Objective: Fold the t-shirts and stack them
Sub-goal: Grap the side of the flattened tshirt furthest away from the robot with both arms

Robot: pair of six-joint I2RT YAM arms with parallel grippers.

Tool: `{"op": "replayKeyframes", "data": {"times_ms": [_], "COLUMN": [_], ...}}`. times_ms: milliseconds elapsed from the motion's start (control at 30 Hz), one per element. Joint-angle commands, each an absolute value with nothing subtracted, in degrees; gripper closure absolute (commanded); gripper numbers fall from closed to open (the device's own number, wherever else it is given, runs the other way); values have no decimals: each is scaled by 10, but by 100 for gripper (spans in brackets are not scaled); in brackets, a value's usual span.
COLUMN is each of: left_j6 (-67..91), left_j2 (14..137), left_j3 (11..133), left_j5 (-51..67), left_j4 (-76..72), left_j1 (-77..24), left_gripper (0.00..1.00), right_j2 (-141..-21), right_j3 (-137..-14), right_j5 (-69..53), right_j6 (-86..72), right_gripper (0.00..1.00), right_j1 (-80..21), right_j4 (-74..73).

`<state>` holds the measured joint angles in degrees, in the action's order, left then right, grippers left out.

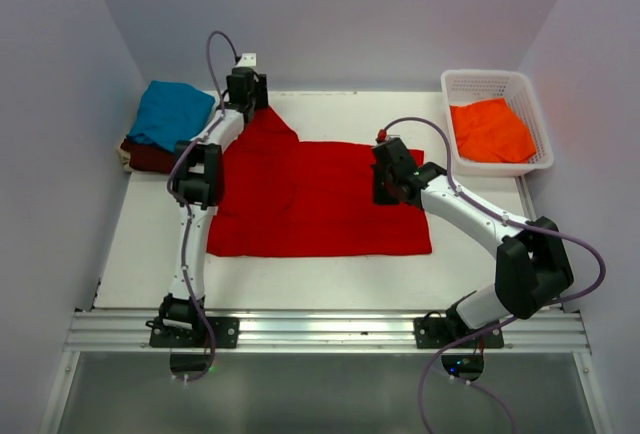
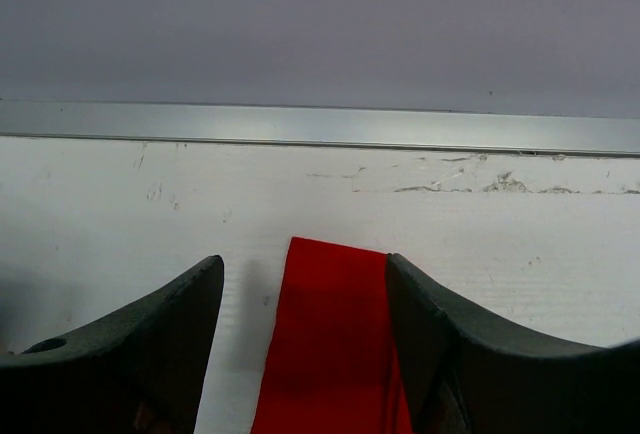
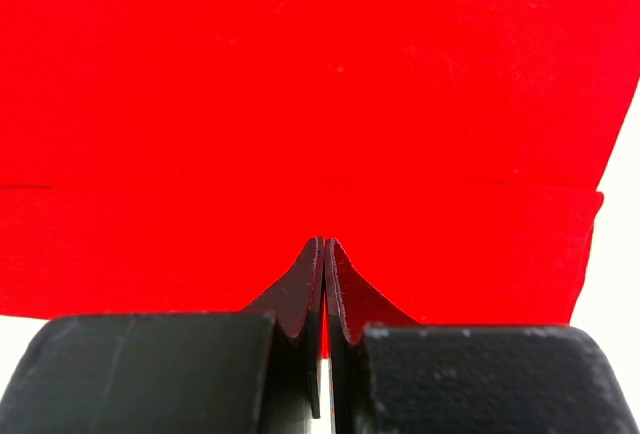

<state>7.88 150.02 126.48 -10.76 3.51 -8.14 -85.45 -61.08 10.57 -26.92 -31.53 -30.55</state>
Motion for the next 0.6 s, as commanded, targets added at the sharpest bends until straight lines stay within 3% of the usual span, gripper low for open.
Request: {"op": "replayKeyframes", "data": {"times_ms": [0, 400, 500, 533, 567], "left_j6": [74, 82, 83, 86, 89], "left_j2": [1520, 1527, 1527, 1528, 1529], "left_j3": [1286, 1284, 1288, 1289, 1292], "left_j5": [-110, -127, -124, -128, -131], "left_j4": [-18, -20, -6, -3, -2], "left_j1": [-81, -81, -81, -81, -81], "left_gripper": [31, 30, 88, 100, 100], "right_j2": [-846, -842, -838, -836, -836], "right_j3": [-638, -635, -631, -631, -630], "right_j5": [97, 91, 90, 89, 88], "right_j6": [-265, -270, -270, -270, -271], "right_gripper": [100, 100, 100, 100, 100], "right_j1": [-315, -316, -315, -315, -316], "right_j4": [-310, -309, -308, -308, -308]}}
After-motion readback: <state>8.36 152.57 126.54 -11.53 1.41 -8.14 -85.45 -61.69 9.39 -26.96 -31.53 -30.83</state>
